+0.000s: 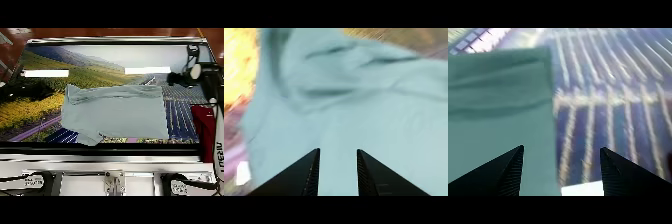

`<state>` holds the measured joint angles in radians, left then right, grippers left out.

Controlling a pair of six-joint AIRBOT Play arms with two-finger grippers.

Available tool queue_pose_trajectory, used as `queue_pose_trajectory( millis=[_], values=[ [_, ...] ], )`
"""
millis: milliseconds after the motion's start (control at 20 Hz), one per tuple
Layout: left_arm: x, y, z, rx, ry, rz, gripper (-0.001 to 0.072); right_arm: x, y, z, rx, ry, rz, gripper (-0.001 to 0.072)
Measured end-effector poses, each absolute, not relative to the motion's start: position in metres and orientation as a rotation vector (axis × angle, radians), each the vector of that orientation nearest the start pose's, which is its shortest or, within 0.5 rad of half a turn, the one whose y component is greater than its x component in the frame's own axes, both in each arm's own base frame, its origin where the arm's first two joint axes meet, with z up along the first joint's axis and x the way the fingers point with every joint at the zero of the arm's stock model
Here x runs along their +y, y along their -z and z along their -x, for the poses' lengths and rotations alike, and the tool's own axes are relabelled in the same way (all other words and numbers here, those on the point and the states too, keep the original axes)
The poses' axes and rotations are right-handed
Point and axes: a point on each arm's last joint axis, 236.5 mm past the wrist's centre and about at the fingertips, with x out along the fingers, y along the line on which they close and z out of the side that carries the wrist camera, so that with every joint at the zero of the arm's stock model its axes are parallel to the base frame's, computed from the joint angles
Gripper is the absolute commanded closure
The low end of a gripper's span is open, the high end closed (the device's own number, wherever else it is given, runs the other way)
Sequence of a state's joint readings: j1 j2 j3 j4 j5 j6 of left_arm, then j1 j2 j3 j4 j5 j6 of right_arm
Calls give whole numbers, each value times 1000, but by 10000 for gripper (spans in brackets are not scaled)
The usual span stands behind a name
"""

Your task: Fold the shirts.

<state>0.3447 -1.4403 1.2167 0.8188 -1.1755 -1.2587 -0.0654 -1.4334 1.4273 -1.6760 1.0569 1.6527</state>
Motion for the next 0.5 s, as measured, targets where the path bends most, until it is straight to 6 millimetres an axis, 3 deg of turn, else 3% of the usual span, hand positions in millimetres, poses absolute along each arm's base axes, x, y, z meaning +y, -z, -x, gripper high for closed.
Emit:
queue_pose_trajectory(
  millis=[50, 100, 150, 300, 400, 500],
  values=[
    [8, -14, -408, 1189, 255, 652, 260, -72, -49, -446, 1138, 189, -20, 118],
    [16, -6, -384, 1248, 240, 662, 59, -87, -43, -425, 1207, 205, -55, 117],
    [20, 5, -361, 1303, 226, 683, 24, -94, -34, -404, 1273, 205, -121, 116],
    [3, 39, -312, 1421, 232, 770, 39, -77, -11, -368, 1382, 102, -355, 116],
    [-17, 58, -296, 1446, 242, 820, 106, -60, -5, -363, 1390, 29, -458, 116],
    [-39, 74, -288, 1462, 254, 852, 107, -48, -4, -363, 1383, -19, -509, 116]
  ],
)
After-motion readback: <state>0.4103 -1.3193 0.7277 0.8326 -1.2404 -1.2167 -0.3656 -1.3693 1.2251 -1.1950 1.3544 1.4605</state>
